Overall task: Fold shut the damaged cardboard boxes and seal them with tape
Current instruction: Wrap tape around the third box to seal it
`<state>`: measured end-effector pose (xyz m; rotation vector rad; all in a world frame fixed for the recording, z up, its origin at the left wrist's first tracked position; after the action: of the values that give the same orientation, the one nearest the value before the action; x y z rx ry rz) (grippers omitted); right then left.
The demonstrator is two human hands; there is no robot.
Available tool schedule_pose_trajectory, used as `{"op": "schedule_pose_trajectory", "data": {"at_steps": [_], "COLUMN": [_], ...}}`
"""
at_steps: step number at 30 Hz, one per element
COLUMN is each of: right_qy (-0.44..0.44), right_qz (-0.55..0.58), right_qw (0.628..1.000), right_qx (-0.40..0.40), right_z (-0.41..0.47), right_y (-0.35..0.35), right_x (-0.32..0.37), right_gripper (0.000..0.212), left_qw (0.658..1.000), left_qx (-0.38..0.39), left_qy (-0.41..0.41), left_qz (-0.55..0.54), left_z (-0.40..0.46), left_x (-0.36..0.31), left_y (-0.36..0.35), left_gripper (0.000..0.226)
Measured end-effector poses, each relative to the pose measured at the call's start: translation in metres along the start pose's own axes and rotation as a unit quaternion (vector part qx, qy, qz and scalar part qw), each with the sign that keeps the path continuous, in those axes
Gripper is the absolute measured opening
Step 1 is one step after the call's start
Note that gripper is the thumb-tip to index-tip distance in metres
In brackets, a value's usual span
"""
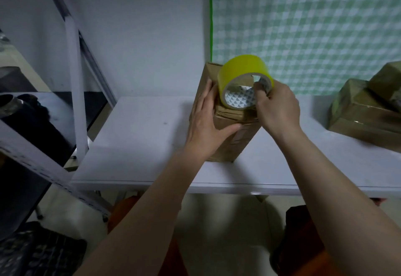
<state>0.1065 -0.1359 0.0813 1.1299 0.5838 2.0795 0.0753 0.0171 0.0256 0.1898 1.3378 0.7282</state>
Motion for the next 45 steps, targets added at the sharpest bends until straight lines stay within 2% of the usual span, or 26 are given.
{"op": "schedule_pose_trajectory", "data": {"at_steps": [5, 9, 12, 15, 20, 23, 26, 30, 35, 45], "right_qy": [0.067, 0.039, 0.024, -0.019, -0.072, -0.053, -0.010, 0.043, 0.044, 0.068], "right_qz": [-0.044, -0.008, 0.031, 0.099, 0.157, 0.139, 0.107, 0.007, -0.027, -0.076], "right_qw": [0.996, 0.999, 0.999, 0.995, 0.985, 0.989, 0.994, 0.998, 0.998, 0.995], "right_qx": [0.028, 0.019, 0.011, -0.011, -0.023, -0.013, -0.014, -0.043, -0.040, -0.011], "right_z": [0.011, 0.016, 0.009, 0.003, -0.002, -0.002, 0.001, 0.009, 0.013, 0.017], "right_y": [0.002, 0.005, -0.001, -0.016, -0.036, -0.039, -0.029, -0.001, 0.013, 0.019], "right_x": [0.016, 0.007, 0.007, 0.009, 0.008, 0.009, 0.018, 0.008, -0.019, -0.028], "right_gripper": [0.032, 0.013, 0.007, 0.018, 0.022, 0.032, 0.020, 0.027, 0.028, 0.026], "left_qw": [0.999, 1.000, 0.999, 0.991, 0.971, 0.957, 0.943, 0.930, 0.927, 0.919], "left_qx": [-0.010, -0.019, -0.028, -0.055, -0.020, -0.047, -0.055, -0.054, -0.042, -0.051], "left_qy": [0.020, 0.008, 0.018, -0.008, -0.020, -0.032, -0.041, -0.022, -0.039, -0.027], "left_qz": [-0.025, -0.021, 0.015, 0.119, 0.235, 0.283, 0.327, 0.364, 0.371, 0.391], "left_z": [0.003, -0.004, -0.007, -0.002, 0.004, 0.006, 0.007, 0.004, 0.002, 0.003], "left_x": [0.003, 0.022, 0.031, 0.026, 0.009, 0.014, 0.014, 0.022, 0.019, 0.015], "left_y": [0.012, 0.013, 0.018, 0.028, 0.026, 0.024, 0.022, 0.027, 0.022, 0.019], "left_gripper": [0.102, 0.086, 0.086, 0.091, 0.121, 0.114, 0.107, 0.113, 0.112, 0.114]}}
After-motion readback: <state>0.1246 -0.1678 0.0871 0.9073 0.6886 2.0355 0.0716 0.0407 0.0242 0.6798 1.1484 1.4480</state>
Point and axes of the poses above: each hand's wrist, its own z-axis towards the middle knuckle, its own y-axis out of the back of the hand, x = y × z, the point moved 3 cm from there along z, towards the middle knuckle, and after that the axes turned 15 degrees about y, right-handed, at the moved point
